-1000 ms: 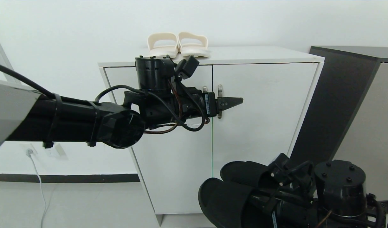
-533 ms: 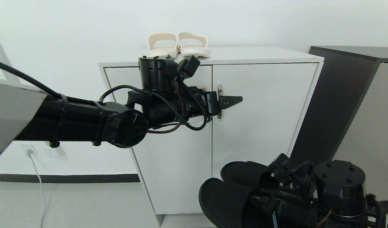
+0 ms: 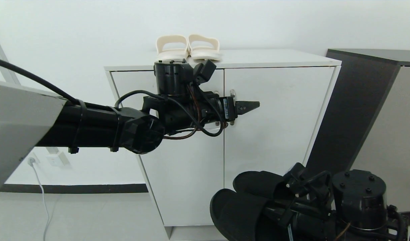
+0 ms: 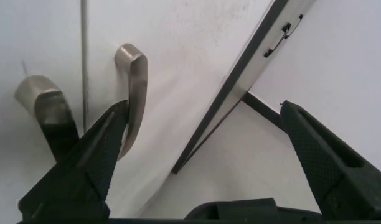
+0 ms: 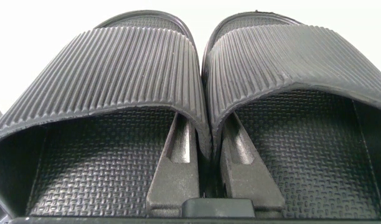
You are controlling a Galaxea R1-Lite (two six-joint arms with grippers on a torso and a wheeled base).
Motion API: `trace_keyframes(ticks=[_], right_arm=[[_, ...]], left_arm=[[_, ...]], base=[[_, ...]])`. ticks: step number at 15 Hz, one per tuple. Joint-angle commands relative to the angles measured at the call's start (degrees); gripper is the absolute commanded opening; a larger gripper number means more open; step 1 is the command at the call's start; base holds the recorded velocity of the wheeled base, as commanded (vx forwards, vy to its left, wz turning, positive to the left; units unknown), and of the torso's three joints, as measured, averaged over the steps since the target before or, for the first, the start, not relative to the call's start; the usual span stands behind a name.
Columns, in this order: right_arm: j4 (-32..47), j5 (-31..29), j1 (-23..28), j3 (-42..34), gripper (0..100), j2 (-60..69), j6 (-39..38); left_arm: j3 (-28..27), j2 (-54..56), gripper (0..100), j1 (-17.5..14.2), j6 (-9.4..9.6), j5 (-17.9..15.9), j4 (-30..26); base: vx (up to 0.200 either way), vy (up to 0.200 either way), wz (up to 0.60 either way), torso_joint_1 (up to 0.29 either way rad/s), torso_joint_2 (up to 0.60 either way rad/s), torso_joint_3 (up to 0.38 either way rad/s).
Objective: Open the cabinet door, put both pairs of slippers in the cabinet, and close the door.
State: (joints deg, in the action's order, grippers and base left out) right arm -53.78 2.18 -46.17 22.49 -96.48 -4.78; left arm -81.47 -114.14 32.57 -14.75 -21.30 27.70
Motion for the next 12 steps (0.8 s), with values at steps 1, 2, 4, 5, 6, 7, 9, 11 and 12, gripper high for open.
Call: trace_keyframes(ticks=[1, 2, 4, 5, 6, 7, 9, 11, 12], right_arm=[[0.0, 0.0, -0.1, -0.1, 0, 0.0, -0.1], [0.0, 0.0, -0.1, -0.1, 0, -0.1, 0.0], [0.0, -0.1, -0.2, -0.3, 0, 0.1, 0.1], [0.0, -0.1, -0.2, -0.3, 0, 0.1, 0.2], [0.0, 0.0, -0.3, -0.4, 0, 0.1, 0.1], [0.0, 0.1, -0.4, -1.1, 0, 0.1, 0.1], [-0.1, 1.6, -0.5, -1.8, 0, 0.4, 0.4], [-0.1, 3.6, -0.8, -2.9, 0, 1.3, 0.5], [-0.1, 4.3, -1.0, -3.3, 0, 1.6, 0.5]], left_arm=[[0.0, -0.4, 0, 0.0, -0.10, 0.0, -0.3], [0.1, -0.2, 0, 0.0, -0.19, 0.0, -0.3], [0.3, 0.0, 0, -0.1, -0.45, 0.0, -0.4], [0.3, 0.0, 0, 0.0, -0.45, 0.0, -0.4], [0.8, 0.1, 0, 0.0, -0.45, 0.0, -0.4], [2.2, 1.2, 0, 0.1, -0.45, -0.2, -0.3], [4.7, 3.4, 0, 0.8, -0.45, -0.4, -0.3], [7.6, 6.3, 0, 1.8, -0.45, -0.5, -0.2], [9.1, 7.9, 0, 2.5, -0.37, -0.5, -0.2]], base=[[0.000, 0.000, 0.00, 0.000, 0.00, 0.000], [0.000, 0.000, 0.00, 0.000, 0.00, 0.000], [0.000, 0.000, 0.00, 0.000, 0.00, 0.000], [0.000, 0.000, 0.00, 0.000, 0.00, 0.000], [0.000, 0.000, 0.00, 0.000, 0.00, 0.000], [0.000, 0.000, 0.00, 0.000, 0.00, 0.000], [0.000, 0.000, 0.00, 0.000, 0.00, 0.000], [0.000, 0.000, 0.00, 0.000, 0.00, 0.000], [0.000, 0.000, 0.00, 0.000, 0.00, 0.000]])
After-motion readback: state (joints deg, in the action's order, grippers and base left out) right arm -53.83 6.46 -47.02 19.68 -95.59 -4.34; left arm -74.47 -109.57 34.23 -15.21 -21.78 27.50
